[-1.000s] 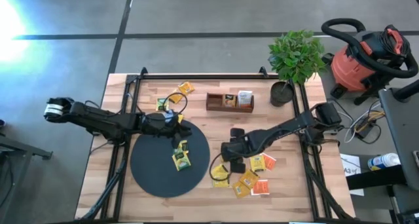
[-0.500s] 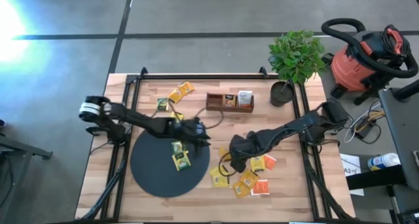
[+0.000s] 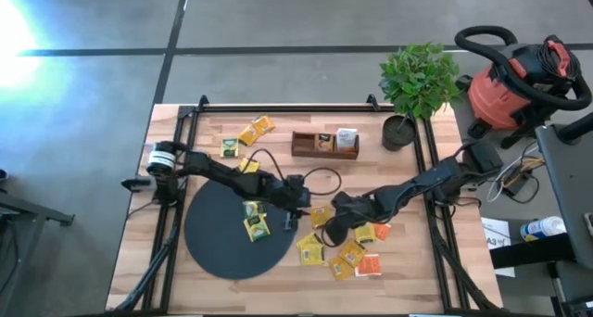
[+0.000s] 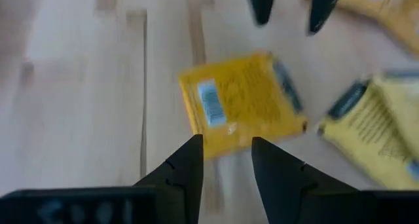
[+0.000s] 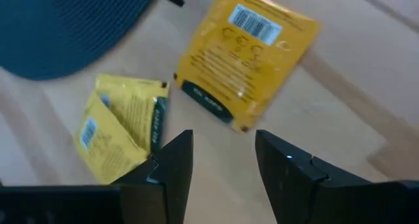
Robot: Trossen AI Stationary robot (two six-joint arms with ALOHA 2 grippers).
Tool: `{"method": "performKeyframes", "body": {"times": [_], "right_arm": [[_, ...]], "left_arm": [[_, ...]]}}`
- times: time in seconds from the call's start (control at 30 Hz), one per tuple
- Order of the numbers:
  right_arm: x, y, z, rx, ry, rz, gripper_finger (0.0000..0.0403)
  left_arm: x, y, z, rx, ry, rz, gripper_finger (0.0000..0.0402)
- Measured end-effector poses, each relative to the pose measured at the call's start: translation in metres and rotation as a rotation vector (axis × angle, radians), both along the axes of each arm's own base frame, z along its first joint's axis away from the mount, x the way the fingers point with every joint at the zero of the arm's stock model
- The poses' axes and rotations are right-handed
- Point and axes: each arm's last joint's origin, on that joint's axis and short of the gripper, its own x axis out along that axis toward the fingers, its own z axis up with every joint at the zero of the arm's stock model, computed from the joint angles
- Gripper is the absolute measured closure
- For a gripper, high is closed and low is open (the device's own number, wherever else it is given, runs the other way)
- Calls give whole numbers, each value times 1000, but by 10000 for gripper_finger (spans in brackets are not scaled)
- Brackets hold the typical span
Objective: Pick & Place Tea
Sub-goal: Put the orange tea bag into the middle section of the wooden organizer
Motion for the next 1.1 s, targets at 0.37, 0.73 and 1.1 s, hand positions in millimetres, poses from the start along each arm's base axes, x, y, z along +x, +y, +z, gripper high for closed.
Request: {"method": "performKeyframes", "body": {"times": [0.37,0.73,1.1], "right_arm": [[-5,-3,-18,67,27,-184,234],[4,-7,-23,112,-11,-244,232],[15,-20,-20,73,-110,-215,241]], "left_arm": [[1,-2,-14,-33,36,-15,278],[5,-4,-12,-79,-12,-33,278],[9,-4,-28,-134,8,-16,278]]}}
